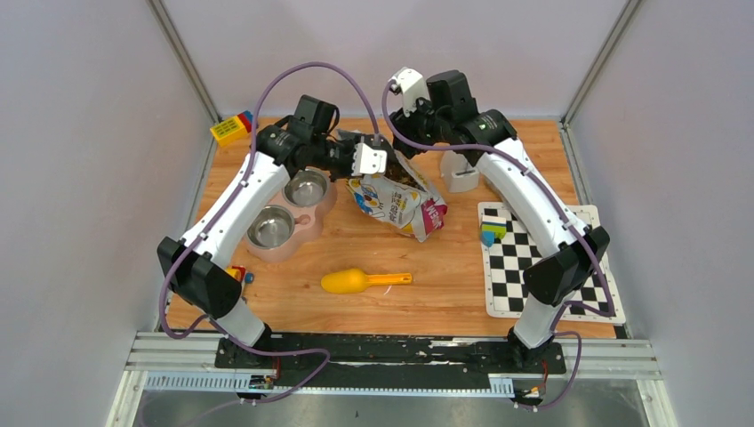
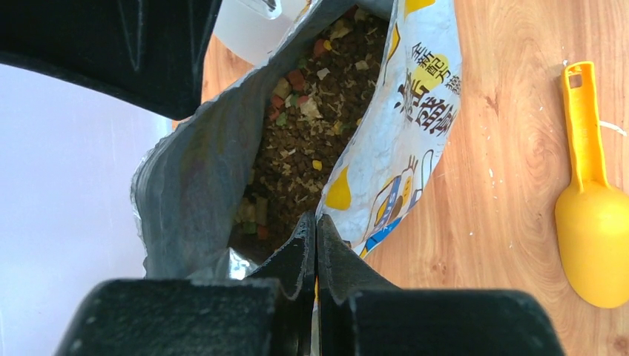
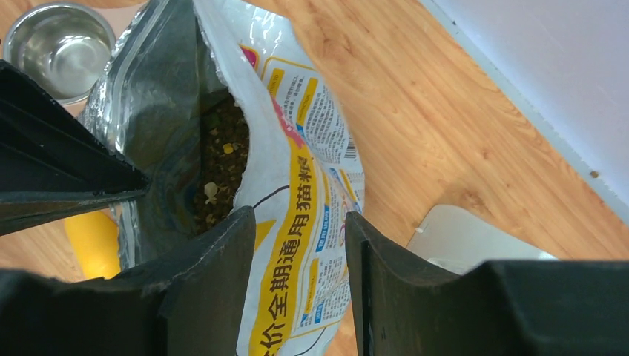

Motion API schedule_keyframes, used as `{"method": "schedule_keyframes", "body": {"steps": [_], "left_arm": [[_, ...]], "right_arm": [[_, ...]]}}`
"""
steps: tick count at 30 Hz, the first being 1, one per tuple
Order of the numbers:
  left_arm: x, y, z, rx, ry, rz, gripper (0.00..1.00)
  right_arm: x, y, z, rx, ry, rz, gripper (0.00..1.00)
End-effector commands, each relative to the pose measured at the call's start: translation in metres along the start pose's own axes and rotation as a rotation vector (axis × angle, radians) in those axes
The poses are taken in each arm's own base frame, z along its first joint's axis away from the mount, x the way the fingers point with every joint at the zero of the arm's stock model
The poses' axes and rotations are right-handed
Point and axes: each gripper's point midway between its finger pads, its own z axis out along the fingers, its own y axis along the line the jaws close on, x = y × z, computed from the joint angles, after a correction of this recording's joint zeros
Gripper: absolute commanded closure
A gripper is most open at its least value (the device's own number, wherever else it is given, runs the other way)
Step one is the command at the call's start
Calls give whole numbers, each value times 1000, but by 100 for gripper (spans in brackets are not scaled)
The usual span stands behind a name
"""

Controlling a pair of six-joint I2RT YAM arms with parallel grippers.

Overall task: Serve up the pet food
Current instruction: Open the pet food bag at the center of the board.

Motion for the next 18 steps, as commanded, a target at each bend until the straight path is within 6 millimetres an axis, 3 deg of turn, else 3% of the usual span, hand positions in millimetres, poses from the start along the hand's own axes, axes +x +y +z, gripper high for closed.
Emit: {"method": "schedule_keyframes", "body": {"steps": [1, 6, 11, 18], "left_arm": [[-16, -5, -10, -14, -35, 2, 100], [-16, -6, -9, -11, -38, -1, 100], [-17, -6, -9, -9, -44, -7, 100], [-25, -12, -15, 4, -67, -13, 100]], "right_arm": [[-26, 15, -25, -40, -66, 30, 51], [-40, 25, -38, -72, -107, 24, 47], [-25, 37, -26, -76, -55, -6, 45], [7, -3, 0, 141, 53, -38, 46]]}}
